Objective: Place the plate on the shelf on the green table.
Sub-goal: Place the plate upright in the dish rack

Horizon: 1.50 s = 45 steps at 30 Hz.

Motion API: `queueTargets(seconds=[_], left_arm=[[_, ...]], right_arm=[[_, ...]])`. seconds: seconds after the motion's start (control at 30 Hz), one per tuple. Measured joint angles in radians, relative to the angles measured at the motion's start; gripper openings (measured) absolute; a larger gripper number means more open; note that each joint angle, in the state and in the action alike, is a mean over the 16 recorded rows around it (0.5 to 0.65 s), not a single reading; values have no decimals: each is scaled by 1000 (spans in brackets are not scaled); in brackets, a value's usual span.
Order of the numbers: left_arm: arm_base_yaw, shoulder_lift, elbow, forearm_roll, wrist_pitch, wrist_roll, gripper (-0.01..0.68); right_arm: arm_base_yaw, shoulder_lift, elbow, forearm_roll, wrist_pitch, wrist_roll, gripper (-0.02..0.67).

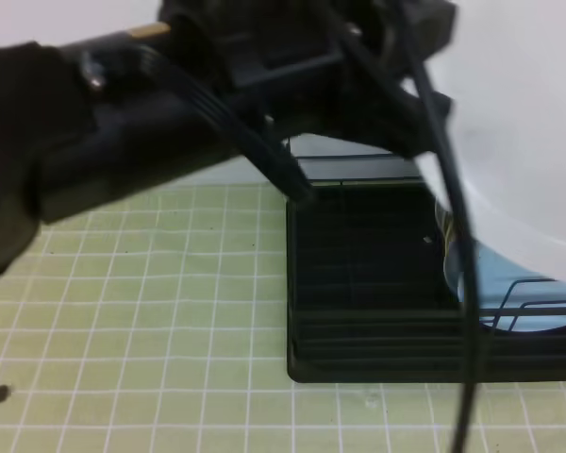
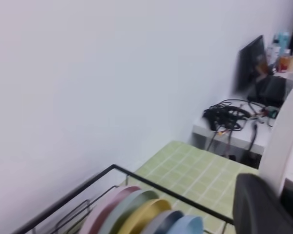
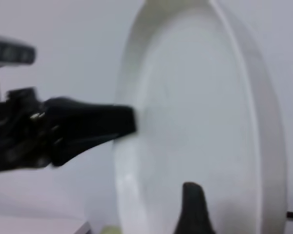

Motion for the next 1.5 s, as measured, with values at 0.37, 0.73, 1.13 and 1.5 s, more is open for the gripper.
queueTargets(seconds=[0.37, 0.73, 1.13, 1.5], left_arm=[[-102, 5, 0, -61, 34, 173, 180], [-106, -27, 0, -222, 96, 364, 469], [-106, -231, 12, -35, 50, 249, 95], [-106, -476, 169, 599, 70, -251, 0]], right_arm=[[0, 0, -22, 26, 7, -149, 41], [0, 22, -93, -102, -46, -336, 0], [0, 257, -371, -615, 134, -225, -2], [0, 623, -720, -1004, 526, -282, -4]])
